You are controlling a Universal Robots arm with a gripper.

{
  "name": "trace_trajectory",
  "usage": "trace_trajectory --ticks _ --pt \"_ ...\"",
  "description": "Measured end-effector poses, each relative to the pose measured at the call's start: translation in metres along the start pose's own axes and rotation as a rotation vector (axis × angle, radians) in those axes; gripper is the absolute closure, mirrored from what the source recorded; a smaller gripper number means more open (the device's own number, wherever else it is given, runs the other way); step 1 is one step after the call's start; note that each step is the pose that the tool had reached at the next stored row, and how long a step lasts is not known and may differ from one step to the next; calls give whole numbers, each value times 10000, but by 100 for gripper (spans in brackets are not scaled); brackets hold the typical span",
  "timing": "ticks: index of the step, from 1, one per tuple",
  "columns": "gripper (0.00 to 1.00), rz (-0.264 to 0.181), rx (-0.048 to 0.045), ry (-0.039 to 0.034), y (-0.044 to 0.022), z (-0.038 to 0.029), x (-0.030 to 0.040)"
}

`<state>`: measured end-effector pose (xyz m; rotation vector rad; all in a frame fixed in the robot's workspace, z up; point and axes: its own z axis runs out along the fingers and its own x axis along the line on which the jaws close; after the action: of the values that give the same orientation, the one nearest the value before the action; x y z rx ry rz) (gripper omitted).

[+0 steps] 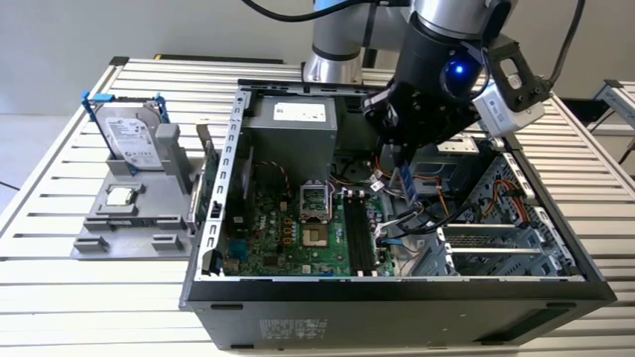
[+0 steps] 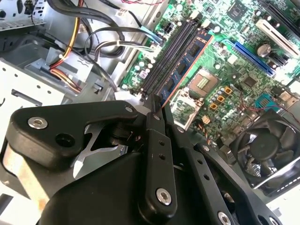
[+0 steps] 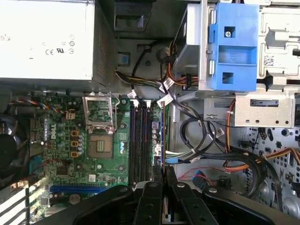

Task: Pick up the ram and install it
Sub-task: 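Insert the ram into the slot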

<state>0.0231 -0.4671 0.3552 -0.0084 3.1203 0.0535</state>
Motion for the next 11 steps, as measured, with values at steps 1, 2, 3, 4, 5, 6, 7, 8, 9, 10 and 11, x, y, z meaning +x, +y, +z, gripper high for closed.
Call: trace_trajectory --ticks 1,2,3,4,5,6,7,8,9,10,11 --pt "100 0 4 0 0 5 0" --pt "100 -1 6 0 0 11 0" --pt "100 0 11 0 0 16 0" --pt "100 0 16 0 -1 20 1" --pt "100 0 18 0 -1 25 1" --pt "100 -1 21 0 -1 30 1" --pt "100 -1 23 0 -1 35 1" --pt "100 -1 26 0 -1 41 1" --pt "100 -1 29 0 -2 47 1" --pt "100 -2 31 0 -2 54 1" --pt "100 -1 31 0 -2 61 1"
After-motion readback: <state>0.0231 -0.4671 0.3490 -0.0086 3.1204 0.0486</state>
